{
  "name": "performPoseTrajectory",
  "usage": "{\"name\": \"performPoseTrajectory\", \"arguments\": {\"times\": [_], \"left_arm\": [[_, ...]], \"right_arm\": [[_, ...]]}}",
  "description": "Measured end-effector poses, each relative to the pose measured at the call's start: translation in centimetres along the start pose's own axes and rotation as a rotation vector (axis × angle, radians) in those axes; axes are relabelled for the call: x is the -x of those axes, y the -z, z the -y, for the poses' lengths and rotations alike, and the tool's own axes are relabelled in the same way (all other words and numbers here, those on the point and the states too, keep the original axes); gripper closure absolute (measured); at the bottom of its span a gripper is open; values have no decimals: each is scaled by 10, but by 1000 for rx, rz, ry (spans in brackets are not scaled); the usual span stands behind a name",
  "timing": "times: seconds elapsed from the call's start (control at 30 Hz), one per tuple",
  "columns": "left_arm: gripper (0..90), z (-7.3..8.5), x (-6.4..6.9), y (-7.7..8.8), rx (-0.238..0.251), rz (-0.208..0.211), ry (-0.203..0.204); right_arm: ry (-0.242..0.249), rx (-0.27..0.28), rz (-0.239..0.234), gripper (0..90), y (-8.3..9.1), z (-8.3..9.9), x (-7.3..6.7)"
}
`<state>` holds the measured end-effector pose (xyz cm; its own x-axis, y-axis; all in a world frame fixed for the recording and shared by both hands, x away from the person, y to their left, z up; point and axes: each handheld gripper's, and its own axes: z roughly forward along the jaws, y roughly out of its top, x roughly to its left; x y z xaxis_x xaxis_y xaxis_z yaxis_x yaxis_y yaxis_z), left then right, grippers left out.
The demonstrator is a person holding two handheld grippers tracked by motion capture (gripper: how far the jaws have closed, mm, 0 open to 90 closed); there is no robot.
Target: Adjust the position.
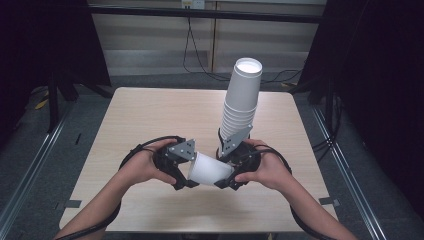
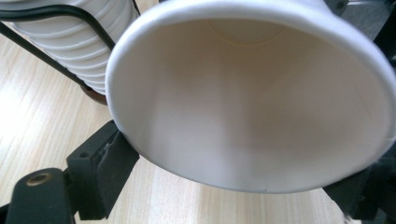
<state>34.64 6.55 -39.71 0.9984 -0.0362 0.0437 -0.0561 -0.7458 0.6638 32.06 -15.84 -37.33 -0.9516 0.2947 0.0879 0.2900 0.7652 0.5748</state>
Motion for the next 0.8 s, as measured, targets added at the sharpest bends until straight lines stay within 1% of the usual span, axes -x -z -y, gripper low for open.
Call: {"name": "performPoseTrajectory", "arguments": {"times": [0.03, 0.13, 0.17, 0.2, 0.23, 0.27, 0.33, 0.37, 0.47, 0.5, 0.53, 0.57, 0.6, 0.67, 0.7, 0.73, 0.77, 0.8], "left_arm": [[133, 0, 0, -1, -2, 2, -3], [133, 1, 0, -2, -5, 0, 7], [134, 1, 0, -1, -15, 1, 6], [134, 1, 0, -1, -14, 3, 4], [135, 1, 0, -1, -18, 9, 4], [135, 2, 1, -2, -16, 1, 6], [135, 2, 1, -3, -26, 6, 8], [135, 2, 1, -4, -25, 1, 10], [135, 1, 1, -6, -33, 1, 13], [135, 1, 2, -6, -34, 4, 9], [135, 0, 2, -7, -35, 10, 6], [135, -1, 2, -8, -42, 8, -1], [135, -1, 2, -8, -43, 7, -1], [134, -3, 3, -10, -49, 11, -5], [134, -3, 3, -11, -52, 6, -6], [134, -4, 3, -12, -65, 14, -12], [134, -4, 4, -13, -63, 10, -15], [134, -5, 4, -14, -63, 12, -15]], "right_arm": [[-7, 4, -3, 183, 0, -1, 0], [-30, -15, -13, 194, 0, -4, -1], [-31, -24, -13, 193, 0, -4, -1], [-23, -23, -8, 191, 0, -4, 0], [-29, -20, -10, 192, 0, -4, 0], [-34, -23, -9, 190, 1, -4, 1], [-33, -32, -8, 191, 2, -5, 0], [-40, -33, -15, 189, 2, -6, 0], [-37, -34, -8, 182, 3, -9, 1], [-40, -43, -7, 181, 2, -10, 0], [-26, -31, -11, 181, 0, -11, 0], [-37, -54, -20, 180, 0, -12, -1], [-29, -52, -21, 180, -2, -13, 0], [-28, -61, -25, 180, -5, -15, -1], [-26, -67, -33, 181, -7, -15, -1], [-23, -72, -38, 181, -9, -16, -1], [-32, -80, -37, 181, -10, -17, -2], [-22, -85, -40, 181, -12, -17, -1]]}}
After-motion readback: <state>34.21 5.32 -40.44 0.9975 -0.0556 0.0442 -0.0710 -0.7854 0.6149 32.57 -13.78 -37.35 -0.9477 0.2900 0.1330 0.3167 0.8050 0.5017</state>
